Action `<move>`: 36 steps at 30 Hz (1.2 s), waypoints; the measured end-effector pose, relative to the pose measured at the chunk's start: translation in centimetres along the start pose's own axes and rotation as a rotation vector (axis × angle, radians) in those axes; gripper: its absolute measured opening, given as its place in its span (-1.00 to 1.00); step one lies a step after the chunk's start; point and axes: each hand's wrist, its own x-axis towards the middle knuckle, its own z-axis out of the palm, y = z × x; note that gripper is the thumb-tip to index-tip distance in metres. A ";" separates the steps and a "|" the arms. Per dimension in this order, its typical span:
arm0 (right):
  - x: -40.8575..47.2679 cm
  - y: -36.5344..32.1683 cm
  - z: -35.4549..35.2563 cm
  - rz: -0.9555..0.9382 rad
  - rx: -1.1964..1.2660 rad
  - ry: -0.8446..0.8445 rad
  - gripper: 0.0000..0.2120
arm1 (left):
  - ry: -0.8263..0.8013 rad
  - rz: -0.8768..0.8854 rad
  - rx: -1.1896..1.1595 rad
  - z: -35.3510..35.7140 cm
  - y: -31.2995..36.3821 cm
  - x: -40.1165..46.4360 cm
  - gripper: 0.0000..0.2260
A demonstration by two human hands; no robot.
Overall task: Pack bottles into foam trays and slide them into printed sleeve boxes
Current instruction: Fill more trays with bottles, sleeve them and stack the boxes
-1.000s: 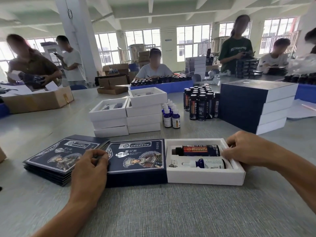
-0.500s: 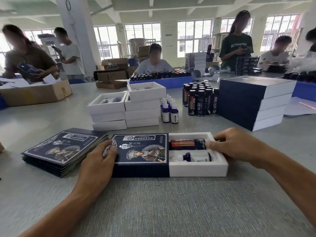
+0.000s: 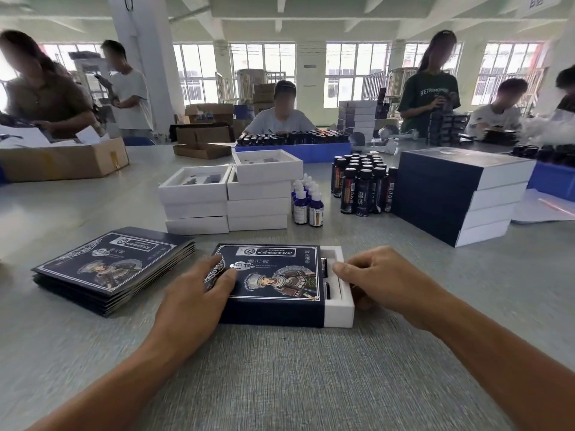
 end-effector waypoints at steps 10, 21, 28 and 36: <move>0.0 0.6 -1.1 0.007 0.015 0.049 -0.84 | -0.053 -0.003 -0.070 0.4 1.2 -1.0 -0.50; -0.2 0.6 -1.2 -0.002 0.123 0.045 -0.86 | -0.116 -0.001 -0.117 1.7 1.3 -1.1 -0.53; -0.5 0.1 0.2 -0.025 0.122 0.015 -0.97 | -0.120 -0.014 -0.109 1.5 2.0 -1.4 -0.51; -0.6 -0.6 1.3 0.021 0.119 0.000 -0.83 | -0.146 -0.038 0.016 0.9 2.9 -2.3 -0.51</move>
